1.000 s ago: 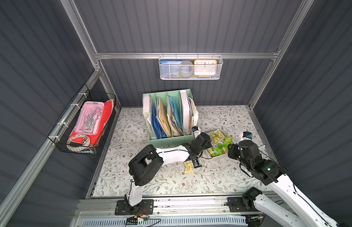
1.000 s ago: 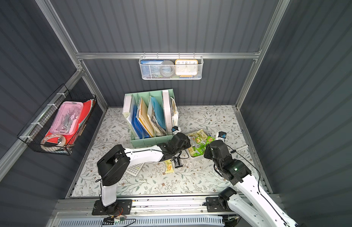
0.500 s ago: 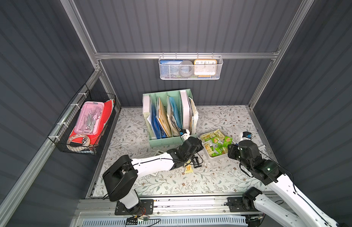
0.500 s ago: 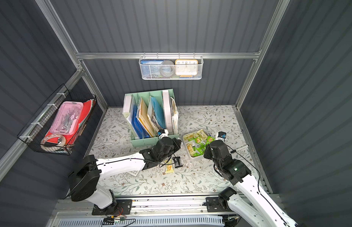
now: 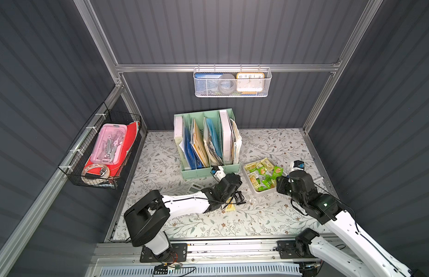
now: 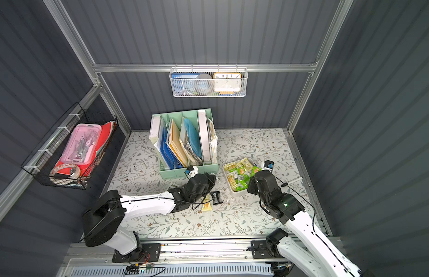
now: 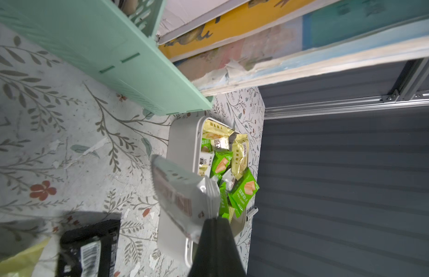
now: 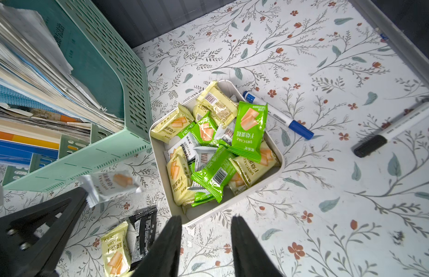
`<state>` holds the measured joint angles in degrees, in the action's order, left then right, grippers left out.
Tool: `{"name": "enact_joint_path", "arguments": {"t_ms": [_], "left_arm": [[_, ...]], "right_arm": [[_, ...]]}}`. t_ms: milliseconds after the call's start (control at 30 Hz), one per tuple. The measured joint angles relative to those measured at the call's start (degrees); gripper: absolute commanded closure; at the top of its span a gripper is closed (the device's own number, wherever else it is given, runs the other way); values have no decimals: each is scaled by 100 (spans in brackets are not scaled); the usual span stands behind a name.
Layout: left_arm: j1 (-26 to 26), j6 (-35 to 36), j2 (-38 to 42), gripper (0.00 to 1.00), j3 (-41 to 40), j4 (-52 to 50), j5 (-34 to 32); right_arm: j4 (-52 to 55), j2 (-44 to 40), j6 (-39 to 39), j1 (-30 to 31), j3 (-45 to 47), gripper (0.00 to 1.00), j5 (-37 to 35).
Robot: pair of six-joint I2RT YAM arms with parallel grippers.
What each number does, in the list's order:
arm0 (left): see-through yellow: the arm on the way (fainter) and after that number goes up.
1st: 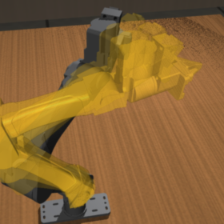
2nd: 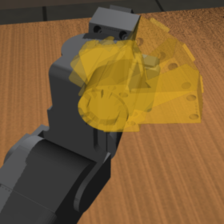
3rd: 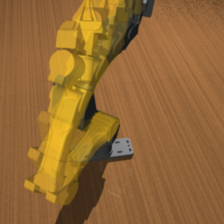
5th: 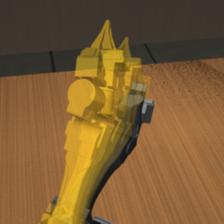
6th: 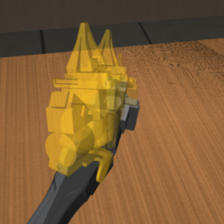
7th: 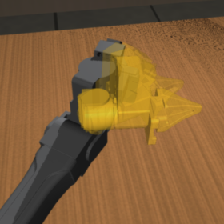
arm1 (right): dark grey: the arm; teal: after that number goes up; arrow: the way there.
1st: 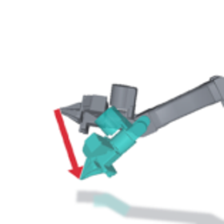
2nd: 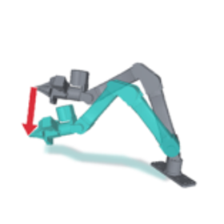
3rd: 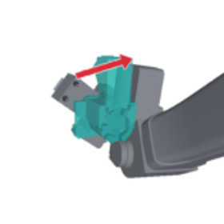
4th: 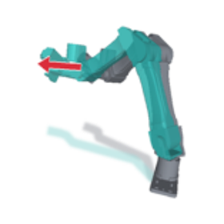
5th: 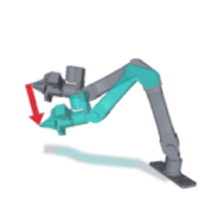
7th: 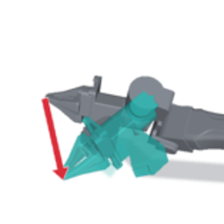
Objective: Take the cookies out of the storage box
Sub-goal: Place the cookie at the center of the board.
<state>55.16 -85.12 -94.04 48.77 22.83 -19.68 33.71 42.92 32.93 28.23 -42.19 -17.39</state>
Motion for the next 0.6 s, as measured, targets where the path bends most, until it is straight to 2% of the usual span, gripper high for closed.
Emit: {"name": "enact_joint_path", "arguments": {"t_ms": [267,433,600], "left_arm": [[-240,-37,-1180,100,439,706,911],[-297,-94,-1252,100,330,809,1215],[-297,-107,-1078,100,46,686,1231]], "right_arm": [[48,-85,-7,-2,0,61,26],[63,-127,-48,-7,0,61,22],[55,-50,-48,-7,0,61,33]]}}
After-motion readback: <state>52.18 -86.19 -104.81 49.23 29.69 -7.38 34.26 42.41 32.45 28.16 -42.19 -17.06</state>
